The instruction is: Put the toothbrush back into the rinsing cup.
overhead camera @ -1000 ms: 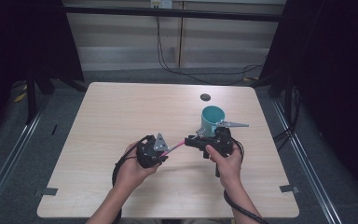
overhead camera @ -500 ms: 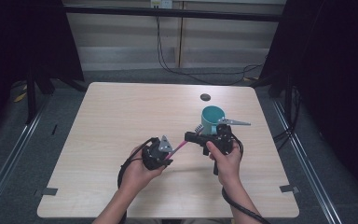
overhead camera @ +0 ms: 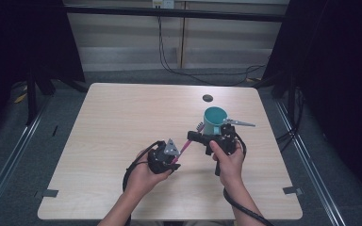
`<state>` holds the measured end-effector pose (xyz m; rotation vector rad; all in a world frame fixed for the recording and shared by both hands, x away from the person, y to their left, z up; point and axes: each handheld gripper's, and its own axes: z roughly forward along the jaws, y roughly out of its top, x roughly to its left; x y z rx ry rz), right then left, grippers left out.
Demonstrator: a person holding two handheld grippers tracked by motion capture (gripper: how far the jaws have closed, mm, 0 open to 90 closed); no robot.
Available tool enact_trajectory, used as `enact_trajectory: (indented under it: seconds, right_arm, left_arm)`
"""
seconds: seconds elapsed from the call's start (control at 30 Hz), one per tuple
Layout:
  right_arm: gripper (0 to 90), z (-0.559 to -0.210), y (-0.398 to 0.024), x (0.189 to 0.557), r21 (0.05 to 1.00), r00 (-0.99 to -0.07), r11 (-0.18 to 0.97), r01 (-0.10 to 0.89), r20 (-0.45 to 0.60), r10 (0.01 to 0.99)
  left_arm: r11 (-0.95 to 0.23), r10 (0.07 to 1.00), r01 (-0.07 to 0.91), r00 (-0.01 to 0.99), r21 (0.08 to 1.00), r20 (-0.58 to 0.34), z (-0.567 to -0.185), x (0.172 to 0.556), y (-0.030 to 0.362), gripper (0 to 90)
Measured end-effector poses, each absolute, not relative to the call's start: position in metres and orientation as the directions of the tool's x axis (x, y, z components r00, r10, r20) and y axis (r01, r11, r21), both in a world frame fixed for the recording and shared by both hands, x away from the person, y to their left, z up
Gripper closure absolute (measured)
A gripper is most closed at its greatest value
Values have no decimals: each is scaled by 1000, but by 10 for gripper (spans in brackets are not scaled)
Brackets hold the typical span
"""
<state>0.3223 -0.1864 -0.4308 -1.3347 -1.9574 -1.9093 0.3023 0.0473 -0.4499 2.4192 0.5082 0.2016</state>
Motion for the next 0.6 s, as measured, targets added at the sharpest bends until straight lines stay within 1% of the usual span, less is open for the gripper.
enact_trajectory:
  seconds: [0.23,0.5,0.6]
  right_arm:
    - [842,-428,-187,325,769,-612,-169,616,603,513]
    - [844,-425,-186,327,779,-611,-163,605,586,533]
    - [844,-425,-185,327,785,-616,-159,599,579,534]
  left_arm:
    - [-726,381,283,924,627,24,-449,299,38,739]
    - [-715,373,283,928,639,6,-451,296,29,708]
    - [-724,366,275,931,633,14,-450,295,26,698]
